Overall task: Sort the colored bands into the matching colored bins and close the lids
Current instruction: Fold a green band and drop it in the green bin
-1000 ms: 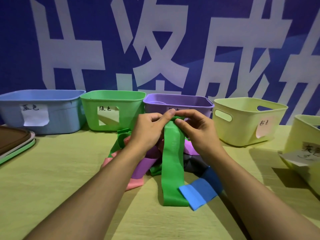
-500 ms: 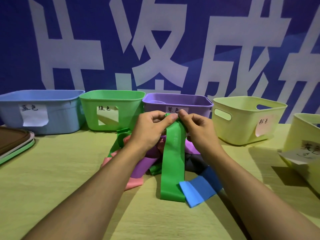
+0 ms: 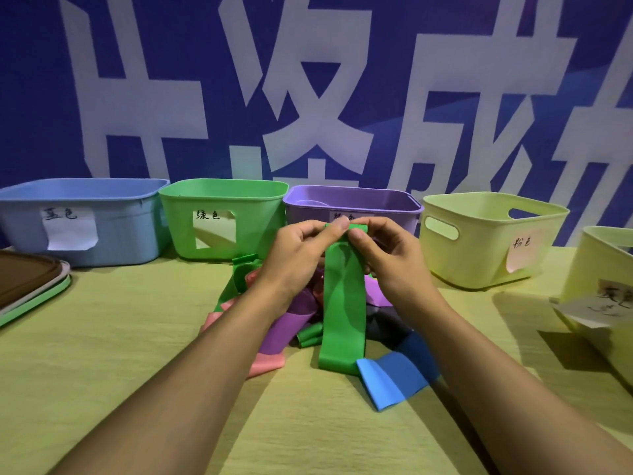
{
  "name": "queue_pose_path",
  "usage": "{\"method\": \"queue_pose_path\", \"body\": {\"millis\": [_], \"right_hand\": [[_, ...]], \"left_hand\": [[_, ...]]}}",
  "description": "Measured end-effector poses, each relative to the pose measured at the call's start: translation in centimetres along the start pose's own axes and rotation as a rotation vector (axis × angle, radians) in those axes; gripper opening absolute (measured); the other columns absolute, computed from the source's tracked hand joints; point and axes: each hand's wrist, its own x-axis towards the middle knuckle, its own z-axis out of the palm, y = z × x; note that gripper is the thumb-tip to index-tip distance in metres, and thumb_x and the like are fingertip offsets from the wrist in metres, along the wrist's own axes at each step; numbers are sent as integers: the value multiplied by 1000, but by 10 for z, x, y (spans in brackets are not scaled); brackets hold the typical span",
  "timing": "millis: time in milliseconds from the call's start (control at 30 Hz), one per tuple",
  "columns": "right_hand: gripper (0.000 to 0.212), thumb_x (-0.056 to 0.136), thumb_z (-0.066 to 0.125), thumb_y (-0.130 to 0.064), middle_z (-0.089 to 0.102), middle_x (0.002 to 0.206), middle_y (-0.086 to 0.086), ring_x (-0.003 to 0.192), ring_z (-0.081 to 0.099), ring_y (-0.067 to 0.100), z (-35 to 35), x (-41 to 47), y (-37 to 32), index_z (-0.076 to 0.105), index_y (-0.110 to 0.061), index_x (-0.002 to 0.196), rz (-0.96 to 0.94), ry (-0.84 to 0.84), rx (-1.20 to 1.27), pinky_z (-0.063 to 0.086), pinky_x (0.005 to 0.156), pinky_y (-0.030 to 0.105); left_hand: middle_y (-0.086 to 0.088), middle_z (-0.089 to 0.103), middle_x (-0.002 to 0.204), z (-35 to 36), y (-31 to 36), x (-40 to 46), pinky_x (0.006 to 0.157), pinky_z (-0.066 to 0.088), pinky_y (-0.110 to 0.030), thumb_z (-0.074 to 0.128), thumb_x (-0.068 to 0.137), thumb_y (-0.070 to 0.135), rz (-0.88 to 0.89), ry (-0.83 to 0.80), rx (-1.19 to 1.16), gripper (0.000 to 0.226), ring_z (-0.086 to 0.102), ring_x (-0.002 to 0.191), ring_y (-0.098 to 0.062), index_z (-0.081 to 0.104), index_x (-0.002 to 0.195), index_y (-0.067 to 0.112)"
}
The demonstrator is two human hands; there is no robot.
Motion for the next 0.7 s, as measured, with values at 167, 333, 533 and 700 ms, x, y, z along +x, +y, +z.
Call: {"method": "queue_pose_path", "body": {"millis": [167, 333, 533, 700], "right_hand": [[16, 95, 68, -7, 74, 93, 1, 79, 69, 8, 0, -1, -1, 70, -15, 110, -8, -16, -2, 53, 64, 19], [19, 95, 69, -7, 73, 93, -4, 77, 66, 7, 0, 0, 1, 70, -18, 110, -20, -18, -37, 52, 65, 21], [38, 87, 67, -51, 75, 98, -4, 84, 66, 11, 0, -2, -1, 73, -20, 109, 107, 46, -62, 52, 63, 27], [38, 95, 64, -47, 59, 58, 1, 53, 52, 8, -1, 0, -4, 74, -14, 79, 159, 112, -110, 43, 51, 19]], "left_hand": [[-16, 79, 93, 0, -1, -1, 96, 57, -58, 67, 82, 65, -58, 11, 59, 57, 77, 92, -36, 80, 95, 11], [-20, 77, 86, 0, -1, -1, 84, 55, -69, 70, 93, 46, 10, 67, 98, 39, 73, 88, -47, 78, 88, 7], [-16, 79, 91, 2, -2, 0, 88, 57, -62, 72, 95, 31, 38, 71, 93, 28, 75, 93, -38, 77, 99, 4], [-13, 79, 94, -1, -6, 3, 92, 60, -48, 74, 94, 22, 43, 30, 82, 21, 76, 95, -33, 76, 102, 2]]}}
